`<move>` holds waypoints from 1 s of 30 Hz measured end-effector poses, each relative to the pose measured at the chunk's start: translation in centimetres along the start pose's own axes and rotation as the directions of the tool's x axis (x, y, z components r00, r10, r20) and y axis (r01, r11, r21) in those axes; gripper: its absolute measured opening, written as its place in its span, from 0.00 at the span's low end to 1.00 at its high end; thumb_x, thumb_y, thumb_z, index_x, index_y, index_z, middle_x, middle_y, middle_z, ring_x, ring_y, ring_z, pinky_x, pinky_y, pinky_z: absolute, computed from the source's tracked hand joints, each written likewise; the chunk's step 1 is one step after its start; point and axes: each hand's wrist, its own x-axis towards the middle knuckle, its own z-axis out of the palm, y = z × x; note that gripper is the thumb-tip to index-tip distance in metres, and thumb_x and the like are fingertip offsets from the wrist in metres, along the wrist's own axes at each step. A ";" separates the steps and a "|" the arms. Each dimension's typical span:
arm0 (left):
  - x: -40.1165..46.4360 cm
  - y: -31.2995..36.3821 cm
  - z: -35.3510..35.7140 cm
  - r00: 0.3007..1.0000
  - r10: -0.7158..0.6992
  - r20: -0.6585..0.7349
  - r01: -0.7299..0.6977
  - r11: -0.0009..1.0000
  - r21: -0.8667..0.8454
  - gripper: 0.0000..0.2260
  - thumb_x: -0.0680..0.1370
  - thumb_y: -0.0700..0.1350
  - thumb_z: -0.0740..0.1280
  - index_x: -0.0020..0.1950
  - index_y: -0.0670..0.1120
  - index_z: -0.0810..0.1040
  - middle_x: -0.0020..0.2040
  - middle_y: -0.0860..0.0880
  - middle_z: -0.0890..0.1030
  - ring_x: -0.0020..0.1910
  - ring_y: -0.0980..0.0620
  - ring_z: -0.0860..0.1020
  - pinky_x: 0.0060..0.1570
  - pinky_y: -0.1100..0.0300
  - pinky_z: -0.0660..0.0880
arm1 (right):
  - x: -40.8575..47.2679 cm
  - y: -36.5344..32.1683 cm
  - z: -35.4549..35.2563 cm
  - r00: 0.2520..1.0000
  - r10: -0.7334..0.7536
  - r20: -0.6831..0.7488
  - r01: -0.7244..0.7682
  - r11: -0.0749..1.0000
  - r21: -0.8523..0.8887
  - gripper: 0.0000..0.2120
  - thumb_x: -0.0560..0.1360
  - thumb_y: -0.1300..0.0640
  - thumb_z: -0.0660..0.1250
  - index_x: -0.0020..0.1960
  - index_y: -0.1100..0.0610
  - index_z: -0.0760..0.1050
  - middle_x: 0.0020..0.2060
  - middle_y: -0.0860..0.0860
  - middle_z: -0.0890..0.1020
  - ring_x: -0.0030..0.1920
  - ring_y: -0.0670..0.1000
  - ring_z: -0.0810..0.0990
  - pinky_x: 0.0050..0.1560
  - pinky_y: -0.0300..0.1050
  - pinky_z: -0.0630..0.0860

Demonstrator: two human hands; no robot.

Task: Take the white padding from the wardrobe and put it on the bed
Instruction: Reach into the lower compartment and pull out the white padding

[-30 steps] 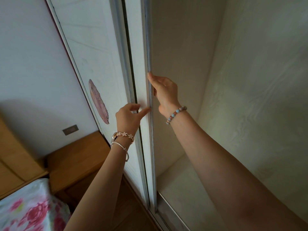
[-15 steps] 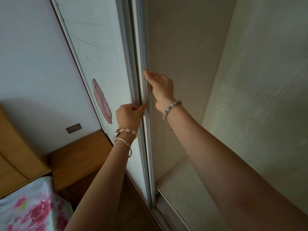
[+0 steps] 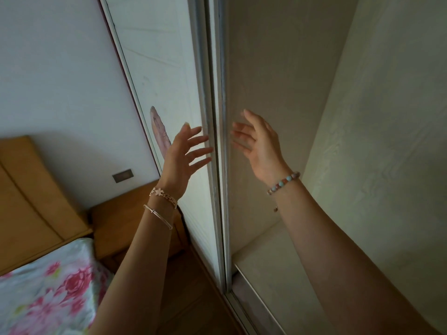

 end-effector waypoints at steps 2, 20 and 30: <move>-1.3 0.2 -0.3 1.000 0.002 -0.010 -0.003 0.998 -0.071 0.32 0.68 0.67 0.66 0.66 0.49 0.78 0.63 0.46 0.82 0.59 0.43 0.83 0.55 0.49 0.81 | -1.8 0.3 -0.5 0.999 0.039 0.029 -0.039 0.999 0.017 0.18 0.74 0.45 0.71 0.59 0.53 0.79 0.51 0.53 0.84 0.54 0.53 0.84 0.52 0.48 0.80; -20.6 -2.9 -1.1 0.966 -0.058 -0.254 0.030 0.993 -0.114 0.22 0.75 0.60 0.62 0.59 0.48 0.81 0.60 0.46 0.84 0.59 0.41 0.82 0.60 0.45 0.77 | -17.6 4.5 -4.6 0.971 0.220 0.091 -0.220 0.975 -0.009 0.20 0.67 0.38 0.70 0.53 0.49 0.84 0.49 0.51 0.87 0.52 0.51 0.84 0.52 0.48 0.78; -25.6 -10.5 -5.2 0.914 -0.229 -0.335 0.168 0.965 -0.199 0.22 0.76 0.60 0.62 0.60 0.47 0.82 0.60 0.44 0.84 0.61 0.39 0.81 0.66 0.41 0.74 | -21.4 12.8 -6.2 0.927 0.366 0.080 -0.363 0.931 -0.049 0.22 0.66 0.38 0.70 0.53 0.51 0.83 0.51 0.53 0.86 0.51 0.51 0.85 0.52 0.50 0.78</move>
